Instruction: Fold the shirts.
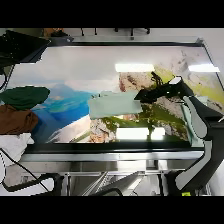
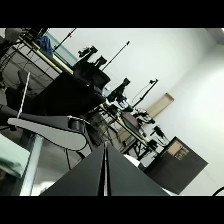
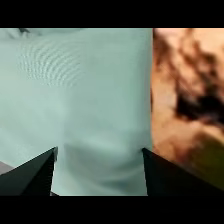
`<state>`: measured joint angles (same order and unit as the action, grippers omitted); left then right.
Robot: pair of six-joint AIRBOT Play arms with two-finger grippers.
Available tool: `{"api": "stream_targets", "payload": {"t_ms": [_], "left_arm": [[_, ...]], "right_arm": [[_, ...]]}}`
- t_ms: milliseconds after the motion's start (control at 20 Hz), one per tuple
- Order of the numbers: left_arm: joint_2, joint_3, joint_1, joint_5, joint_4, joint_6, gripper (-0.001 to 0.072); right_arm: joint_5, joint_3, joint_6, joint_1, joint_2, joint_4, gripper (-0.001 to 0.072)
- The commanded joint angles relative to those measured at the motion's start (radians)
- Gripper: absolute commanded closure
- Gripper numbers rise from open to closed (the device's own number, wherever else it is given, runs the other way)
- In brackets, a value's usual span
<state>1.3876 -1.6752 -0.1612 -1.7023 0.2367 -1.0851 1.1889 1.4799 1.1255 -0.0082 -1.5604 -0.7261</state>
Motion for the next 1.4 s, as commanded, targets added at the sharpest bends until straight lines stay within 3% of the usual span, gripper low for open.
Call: {"api": "stream_targets", "payload": {"t_ms": [0, 50, 100, 150, 200, 250, 300, 350, 400, 700, 750, 800, 1200, 1250, 1350], "left_arm": [[0.0, 0.0, 0.0, 0.0, -0.001, 0.007, 0.0689], [0.0, 0.0, -0.001, 0.0, -0.001, 0.012, 0.0689], [0.0, 0.0, -0.001, 0.0, -0.001, 0.012, 0.0689], [0.0, 0.0, 0.001, 0.0, -0.001, 0.012, 0.0689], [0.0, 0.0, 0.0, -0.001, -0.001, 0.012, 0.0689], [0.0, 0.0, 0.0, -0.001, -0.001, 0.012, 0.0689], [0.0, 0.0, 0.0, -0.001, -0.001, 0.012, 0.0689], [0.0, 0.0, 0.0, -0.001, -0.001, 0.011, 0.0689], [0.0, 0.0, 0.0, -0.001, -0.001, 0.011, 0.0689], [0.0, 0.0, 0.0, -0.016, -0.002, 0.012, 0.0689], [0.0, 0.0, 0.0, -0.015, -0.002, 0.012, 0.0689], [0.0, 0.0, 0.0, -0.015, -0.002, 0.012, 0.0689], [0.0, 0.0, 0.0, -0.017, -0.002, 0.023, 0.0689], [0.0, 0.0, 0.0, -0.019, -0.002, 0.023, 0.0689], [0.0, 0.0, 0.0, -0.021, -0.002, 0.023, 0.0689]], "right_arm": [[-0.004, 0.001, -0.042, 0.041, -0.037, 0.001, 0.0116], [-0.006, 0.001, -0.042, 0.047, -0.036, 0.016, 0.0135], [-0.003, 0.001, -0.059, 0.049, -0.036, 0.051, 0.0233], [0.006, 0.001, -0.097, 0.049, -0.036, 0.097, 0.038], [0.01, 0.001, -0.117, 0.048, -0.036, 0.134, 0.0465], [0.008, 0.001, -0.135, 0.048, -0.036, 0.148, 0.0462], [0.005, 0.001, -0.14, 0.046, -0.035, 0.144, 0.037], [0.008, 0.001, -0.139, 0.036, -0.034, 0.145, 0.0206], [0.022, 0.002, -0.138, 0.022, -0.029, 0.147, 0.0185], [0.024, 0.001, -0.138, -0.056, -0.016, 0.144, 0.0181], [0.023, 0.001, -0.138, -0.054, -0.025, 0.144, 0.0153], [0.023, 0.001, -0.138, -0.047, -0.037, 0.148, 0.007], [0.002, 0.002, -0.159, 0.132, -0.114, 0.215, 0.0076], [-0.016, 0.002, -0.162, 0.153, -0.114, 0.235, 0.0096], [0.013, 0.009, -0.241, 0.174, -0.113, 0.332, 0.0665]]}}
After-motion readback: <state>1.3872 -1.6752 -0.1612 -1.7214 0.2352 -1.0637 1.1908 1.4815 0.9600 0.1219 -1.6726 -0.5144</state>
